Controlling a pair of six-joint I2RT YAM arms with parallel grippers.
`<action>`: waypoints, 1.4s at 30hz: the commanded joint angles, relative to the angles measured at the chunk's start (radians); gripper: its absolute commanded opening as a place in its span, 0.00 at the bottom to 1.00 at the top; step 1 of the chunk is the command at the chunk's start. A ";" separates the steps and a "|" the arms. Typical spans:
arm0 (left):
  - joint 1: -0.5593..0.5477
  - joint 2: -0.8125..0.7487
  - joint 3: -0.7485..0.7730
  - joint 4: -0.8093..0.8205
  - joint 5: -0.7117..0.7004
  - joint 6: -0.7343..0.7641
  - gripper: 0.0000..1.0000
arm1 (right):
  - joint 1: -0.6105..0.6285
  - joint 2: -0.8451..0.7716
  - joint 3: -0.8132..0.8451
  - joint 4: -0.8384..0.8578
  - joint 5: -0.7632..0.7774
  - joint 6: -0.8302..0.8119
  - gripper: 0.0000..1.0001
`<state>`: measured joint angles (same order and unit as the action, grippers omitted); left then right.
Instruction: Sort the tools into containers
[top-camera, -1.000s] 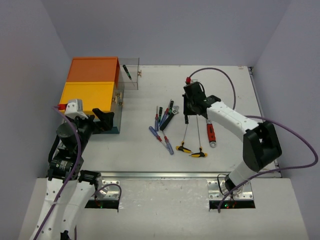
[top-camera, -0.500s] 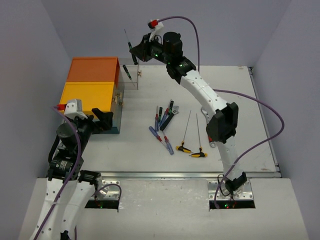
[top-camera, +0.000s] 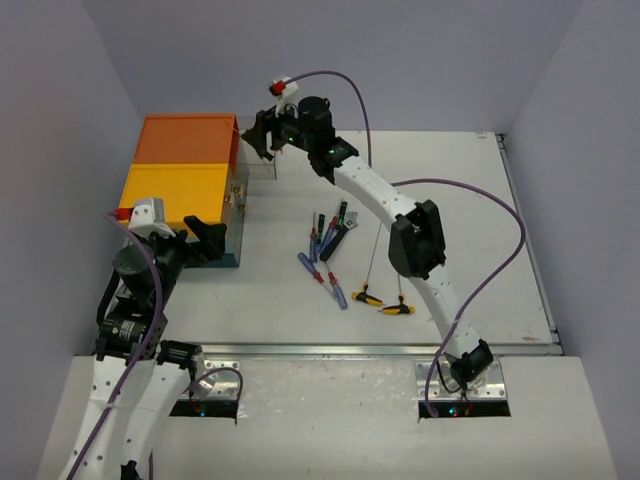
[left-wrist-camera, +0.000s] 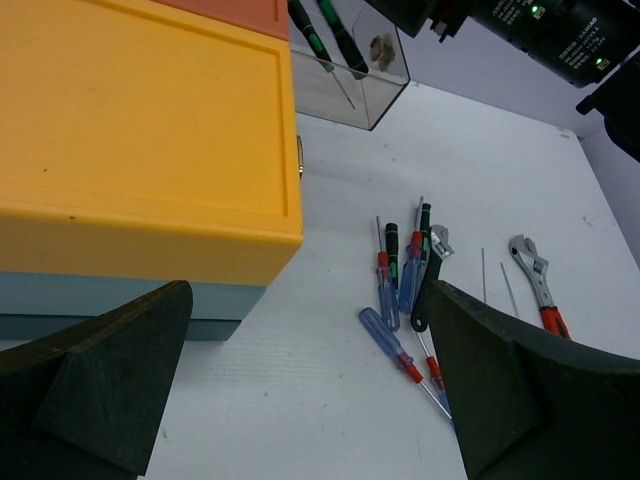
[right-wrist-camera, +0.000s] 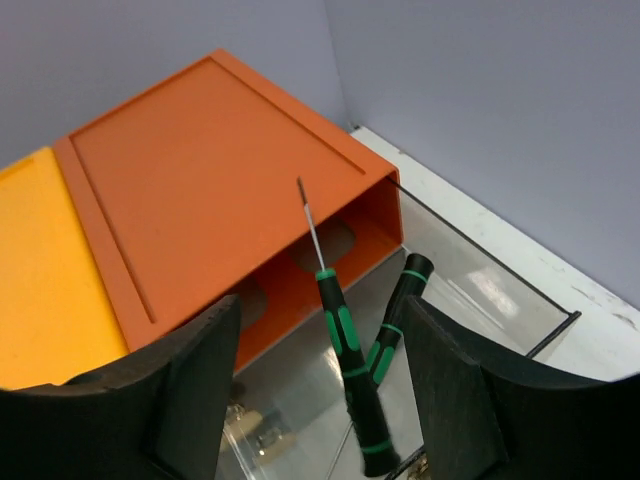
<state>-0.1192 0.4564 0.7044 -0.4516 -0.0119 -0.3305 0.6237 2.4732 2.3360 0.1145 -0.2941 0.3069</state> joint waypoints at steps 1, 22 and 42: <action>-0.010 0.002 -0.002 0.046 0.007 0.000 1.00 | 0.008 -0.153 -0.002 -0.057 0.056 -0.062 0.68; -0.011 -0.023 -0.003 0.047 0.003 -0.002 1.00 | -0.028 -0.548 -0.867 -0.383 0.822 0.383 0.47; -0.010 -0.018 -0.003 0.047 0.007 -0.001 1.00 | -0.097 -0.243 -0.623 -0.475 0.700 0.363 0.17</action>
<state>-0.1192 0.4400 0.6991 -0.4513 -0.0105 -0.3305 0.5217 2.2128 1.6775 -0.3539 0.3865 0.6594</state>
